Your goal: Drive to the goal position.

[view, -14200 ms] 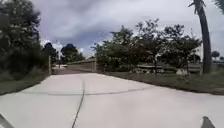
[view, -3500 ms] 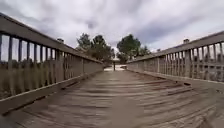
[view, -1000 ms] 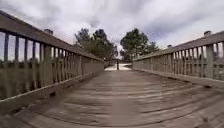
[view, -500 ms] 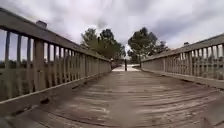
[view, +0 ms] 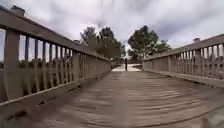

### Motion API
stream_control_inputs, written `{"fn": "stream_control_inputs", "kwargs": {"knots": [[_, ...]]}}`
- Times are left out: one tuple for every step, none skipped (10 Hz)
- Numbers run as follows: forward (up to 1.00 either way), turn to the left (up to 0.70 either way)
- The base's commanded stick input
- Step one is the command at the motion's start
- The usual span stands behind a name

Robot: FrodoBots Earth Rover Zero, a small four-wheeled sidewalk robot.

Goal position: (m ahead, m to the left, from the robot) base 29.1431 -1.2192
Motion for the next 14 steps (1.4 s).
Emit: {"fn": "stream_control_inputs", "kwargs": {"knots": [[0.85,0.0],[0.85,0.0],[0.85,0.0],[0.85,0.0],[0.85,0.0],[0.85,0.0],[0.85,0.0],[0.85,0.0],[0.85,0.0],[0.85,0.0],[0.85,0.0],[0.85,0.0],[0.85,0.0],[0.85,0.0]]}}
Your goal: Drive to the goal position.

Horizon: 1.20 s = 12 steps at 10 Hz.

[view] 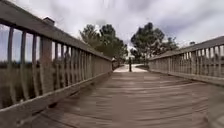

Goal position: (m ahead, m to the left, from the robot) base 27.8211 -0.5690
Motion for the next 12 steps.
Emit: {"fn": "stream_control_inputs", "kwargs": {"knots": [[0.85,0.0],[0.85,0.0],[0.85,0.0],[0.85,0.0],[0.85,0.0],[0.85,0.0],[0.85,0.0],[0.85,0.0],[0.85,0.0],[0.85,-0.29],[0.85,-0.34],[0.85,-0.16]]}}
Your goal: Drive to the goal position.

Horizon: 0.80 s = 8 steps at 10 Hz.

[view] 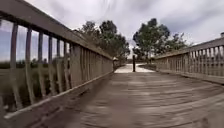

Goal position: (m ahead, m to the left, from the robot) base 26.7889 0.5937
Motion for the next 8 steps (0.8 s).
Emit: {"fn": "stream_control_inputs", "kwargs": {"knots": [[0.85,0.0],[0.85,0.0],[0.85,0.0],[0.85,0.0],[0.85,0.0],[0.85,0.0],[0.85,0.0],[0.85,0.0]]}}
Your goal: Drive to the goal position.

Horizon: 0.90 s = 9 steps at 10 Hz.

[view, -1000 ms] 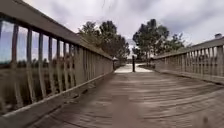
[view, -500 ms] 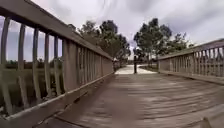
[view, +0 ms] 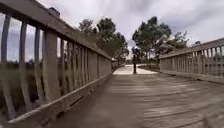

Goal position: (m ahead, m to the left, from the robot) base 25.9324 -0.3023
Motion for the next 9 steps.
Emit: {"fn": "stream_control_inputs", "kwargs": {"knots": [[0.85,0.0],[0.85,0.0],[0.85,-0.01],[0.85,-0.34],[0.85,-0.34],[0.85,-0.34],[0.85,-0.34],[0.85,-0.34],[0.85,-0.34]]}}
